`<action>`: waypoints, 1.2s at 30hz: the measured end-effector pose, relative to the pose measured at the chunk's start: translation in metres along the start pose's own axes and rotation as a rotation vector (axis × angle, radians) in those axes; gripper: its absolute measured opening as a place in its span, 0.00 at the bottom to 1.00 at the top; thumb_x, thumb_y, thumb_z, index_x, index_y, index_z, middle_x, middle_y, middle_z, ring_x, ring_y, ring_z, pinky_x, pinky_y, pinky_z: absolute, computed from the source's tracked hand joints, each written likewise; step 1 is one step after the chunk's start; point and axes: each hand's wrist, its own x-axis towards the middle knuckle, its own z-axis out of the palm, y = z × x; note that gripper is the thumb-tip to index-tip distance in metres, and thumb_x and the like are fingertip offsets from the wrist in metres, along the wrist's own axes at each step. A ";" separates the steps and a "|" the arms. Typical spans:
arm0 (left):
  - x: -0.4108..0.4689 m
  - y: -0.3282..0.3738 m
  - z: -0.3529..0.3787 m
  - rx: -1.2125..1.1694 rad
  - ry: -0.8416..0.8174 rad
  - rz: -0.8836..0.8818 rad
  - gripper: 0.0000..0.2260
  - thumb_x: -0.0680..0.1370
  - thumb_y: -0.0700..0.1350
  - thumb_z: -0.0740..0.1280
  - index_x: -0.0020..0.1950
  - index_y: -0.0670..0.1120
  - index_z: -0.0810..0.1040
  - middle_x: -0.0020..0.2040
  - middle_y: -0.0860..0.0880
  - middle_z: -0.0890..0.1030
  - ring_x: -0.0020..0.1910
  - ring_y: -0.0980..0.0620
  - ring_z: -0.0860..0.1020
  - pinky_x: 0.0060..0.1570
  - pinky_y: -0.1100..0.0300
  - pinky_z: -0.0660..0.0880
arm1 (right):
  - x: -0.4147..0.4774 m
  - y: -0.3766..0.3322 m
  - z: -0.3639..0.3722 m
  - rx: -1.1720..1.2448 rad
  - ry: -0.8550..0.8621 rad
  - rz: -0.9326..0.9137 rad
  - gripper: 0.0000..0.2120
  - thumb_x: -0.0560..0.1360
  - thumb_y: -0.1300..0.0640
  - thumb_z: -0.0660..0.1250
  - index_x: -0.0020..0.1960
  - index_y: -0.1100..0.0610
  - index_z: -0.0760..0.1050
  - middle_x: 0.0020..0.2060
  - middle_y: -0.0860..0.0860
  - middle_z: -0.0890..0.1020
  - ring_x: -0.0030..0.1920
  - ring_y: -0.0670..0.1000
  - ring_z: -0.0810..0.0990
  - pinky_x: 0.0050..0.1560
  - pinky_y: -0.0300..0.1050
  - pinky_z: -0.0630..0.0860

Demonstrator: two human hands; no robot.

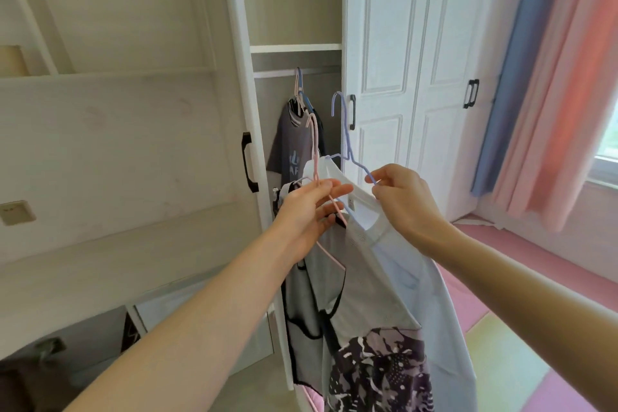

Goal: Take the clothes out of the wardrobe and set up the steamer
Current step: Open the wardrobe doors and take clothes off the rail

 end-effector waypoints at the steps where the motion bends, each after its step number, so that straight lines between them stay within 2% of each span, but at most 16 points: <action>1: -0.009 0.000 0.003 0.001 -0.001 0.005 0.06 0.80 0.42 0.62 0.52 0.43 0.78 0.46 0.48 0.85 0.39 0.51 0.77 0.52 0.52 0.72 | -0.008 -0.001 -0.005 -0.006 -0.004 -0.011 0.14 0.77 0.66 0.56 0.56 0.57 0.77 0.36 0.48 0.76 0.32 0.47 0.72 0.26 0.36 0.66; 5: -0.045 0.001 0.016 -0.025 0.003 0.031 0.06 0.80 0.43 0.63 0.51 0.44 0.79 0.48 0.47 0.85 0.39 0.52 0.79 0.45 0.58 0.77 | -0.035 -0.003 -0.023 -0.025 -0.045 -0.080 0.13 0.76 0.66 0.57 0.55 0.57 0.77 0.35 0.50 0.77 0.30 0.48 0.71 0.25 0.35 0.64; 8: -0.071 0.000 0.030 -0.052 0.035 0.059 0.07 0.80 0.42 0.63 0.53 0.42 0.79 0.48 0.47 0.85 0.39 0.53 0.81 0.40 0.59 0.78 | -0.055 -0.003 -0.038 -0.013 -0.084 -0.128 0.13 0.76 0.66 0.57 0.54 0.56 0.77 0.34 0.49 0.77 0.29 0.47 0.70 0.22 0.31 0.63; 13: -0.111 -0.001 0.053 -0.083 0.118 0.148 0.09 0.81 0.42 0.62 0.57 0.40 0.77 0.49 0.46 0.85 0.39 0.52 0.82 0.41 0.59 0.80 | -0.084 -0.005 -0.067 0.010 -0.145 -0.195 0.12 0.78 0.64 0.57 0.55 0.57 0.77 0.35 0.48 0.75 0.32 0.46 0.71 0.27 0.33 0.64; 15: -0.127 -0.001 0.061 -0.102 0.170 0.187 0.08 0.81 0.41 0.62 0.55 0.40 0.77 0.48 0.46 0.85 0.39 0.52 0.82 0.40 0.59 0.80 | -0.095 -0.007 -0.078 0.028 -0.180 -0.228 0.11 0.78 0.63 0.57 0.55 0.56 0.77 0.35 0.47 0.75 0.33 0.46 0.71 0.29 0.34 0.65; 19: -0.157 0.000 0.070 -0.140 0.303 0.214 0.06 0.81 0.39 0.62 0.53 0.40 0.77 0.47 0.46 0.86 0.42 0.51 0.84 0.37 0.60 0.80 | -0.114 -0.011 -0.090 0.080 -0.241 -0.297 0.11 0.78 0.63 0.58 0.52 0.54 0.77 0.36 0.47 0.77 0.35 0.45 0.73 0.29 0.29 0.68; 23: -0.189 -0.002 0.074 -0.203 0.428 0.257 0.05 0.80 0.38 0.62 0.52 0.39 0.77 0.49 0.44 0.85 0.44 0.47 0.85 0.36 0.61 0.80 | -0.133 -0.016 -0.088 0.133 -0.327 -0.367 0.10 0.78 0.63 0.58 0.51 0.53 0.77 0.37 0.48 0.79 0.36 0.47 0.75 0.31 0.34 0.68; 27: -0.217 0.002 0.072 -0.309 0.513 0.283 0.05 0.78 0.36 0.64 0.53 0.37 0.77 0.53 0.42 0.83 0.50 0.44 0.83 0.45 0.57 0.82 | -0.150 -0.026 -0.079 0.168 -0.406 -0.432 0.10 0.78 0.63 0.58 0.52 0.53 0.76 0.40 0.48 0.80 0.40 0.44 0.77 0.38 0.32 0.72; 30: -0.235 0.009 0.064 -0.388 0.551 0.299 0.06 0.76 0.36 0.66 0.51 0.36 0.77 0.51 0.40 0.83 0.49 0.44 0.83 0.46 0.56 0.81 | -0.162 -0.036 -0.068 0.204 -0.457 -0.468 0.10 0.78 0.63 0.58 0.52 0.54 0.77 0.39 0.49 0.80 0.43 0.48 0.78 0.43 0.40 0.74; 32: -0.246 0.014 0.056 -0.436 0.570 0.308 0.07 0.78 0.36 0.63 0.53 0.34 0.77 0.53 0.37 0.82 0.49 0.43 0.83 0.47 0.55 0.81 | -0.169 -0.044 -0.060 0.219 -0.480 -0.485 0.11 0.77 0.63 0.58 0.52 0.54 0.77 0.39 0.50 0.81 0.42 0.49 0.78 0.43 0.42 0.75; 34: -0.256 0.018 0.047 -0.491 0.583 0.308 0.09 0.81 0.37 0.60 0.55 0.32 0.75 0.57 0.35 0.80 0.52 0.41 0.81 0.52 0.53 0.79 | -0.176 -0.051 -0.049 0.234 -0.513 -0.499 0.12 0.76 0.64 0.58 0.52 0.54 0.77 0.39 0.51 0.81 0.42 0.50 0.78 0.44 0.45 0.76; 36: -0.267 0.022 0.038 -0.498 0.592 0.296 0.11 0.82 0.37 0.57 0.59 0.32 0.73 0.60 0.35 0.78 0.56 0.41 0.79 0.59 0.51 0.75 | -0.183 -0.058 -0.036 0.242 -0.550 -0.522 0.12 0.76 0.64 0.58 0.52 0.53 0.77 0.38 0.50 0.81 0.42 0.49 0.78 0.42 0.43 0.75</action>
